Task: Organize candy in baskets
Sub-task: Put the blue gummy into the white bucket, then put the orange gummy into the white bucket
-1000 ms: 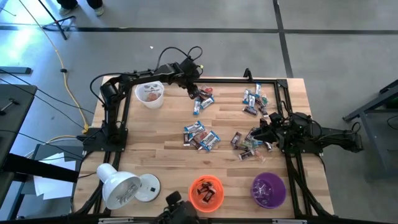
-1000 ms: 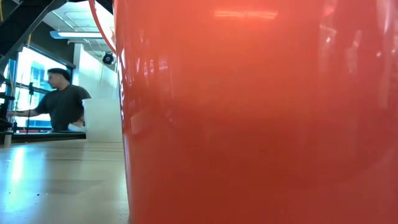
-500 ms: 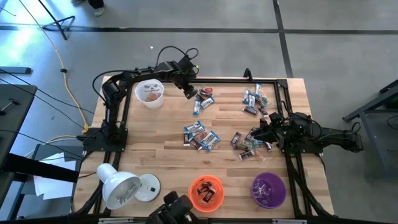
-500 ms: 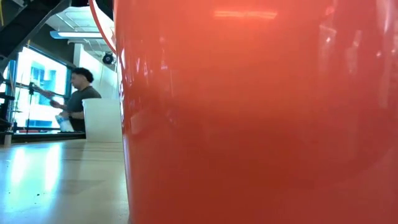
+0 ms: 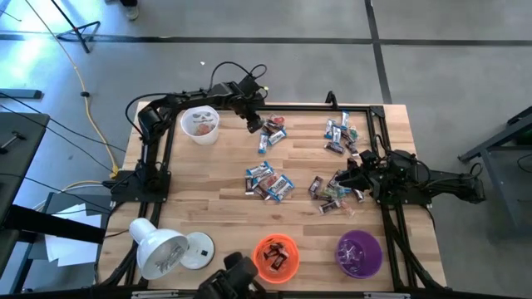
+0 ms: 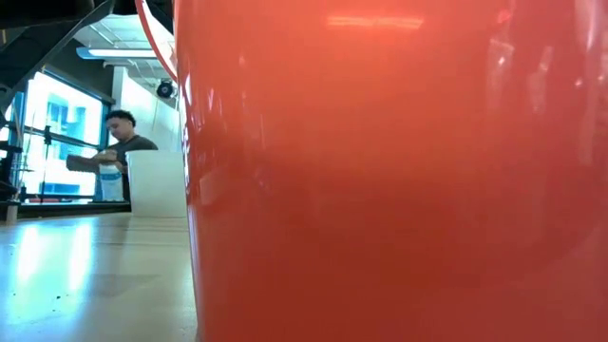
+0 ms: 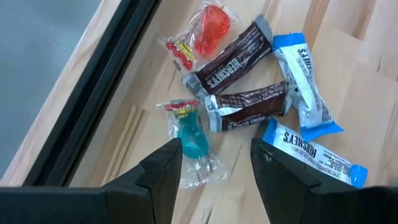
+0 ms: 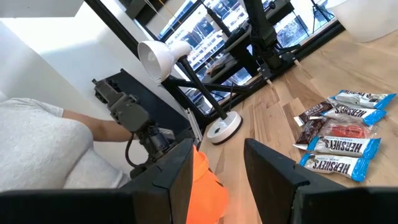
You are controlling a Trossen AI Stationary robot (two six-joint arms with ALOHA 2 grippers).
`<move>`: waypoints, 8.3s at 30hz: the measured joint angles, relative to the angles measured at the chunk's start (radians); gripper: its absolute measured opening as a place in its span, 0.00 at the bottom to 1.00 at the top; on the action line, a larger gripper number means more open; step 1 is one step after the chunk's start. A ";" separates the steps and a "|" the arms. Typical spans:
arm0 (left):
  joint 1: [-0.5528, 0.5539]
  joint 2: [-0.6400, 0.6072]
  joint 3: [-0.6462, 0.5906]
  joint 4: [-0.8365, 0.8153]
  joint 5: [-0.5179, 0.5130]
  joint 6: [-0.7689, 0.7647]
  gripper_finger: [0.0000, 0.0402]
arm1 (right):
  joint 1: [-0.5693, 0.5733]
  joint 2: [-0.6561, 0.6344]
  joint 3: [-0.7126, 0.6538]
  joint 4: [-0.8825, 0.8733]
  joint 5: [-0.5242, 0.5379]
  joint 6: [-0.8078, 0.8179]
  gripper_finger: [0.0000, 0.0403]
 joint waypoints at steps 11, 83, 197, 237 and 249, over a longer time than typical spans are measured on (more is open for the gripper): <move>0.011 0.000 0.000 -0.042 0.001 0.037 0.44 | 0.000 0.000 0.000 0.000 0.000 0.000 0.34; 0.063 0.129 0.003 0.040 -0.054 -0.035 0.04 | 0.000 0.000 0.000 0.000 0.000 0.000 0.34; -0.078 -0.046 0.142 -0.216 -0.006 0.210 0.33 | 0.000 0.000 0.000 0.000 0.000 0.000 0.34; -0.074 0.122 0.480 -0.221 -0.053 0.361 0.33 | 0.000 0.000 0.000 0.000 0.000 0.000 0.34; -0.072 0.119 0.480 -0.303 -0.133 0.192 0.33 | 0.000 0.000 0.000 0.000 0.000 0.000 0.34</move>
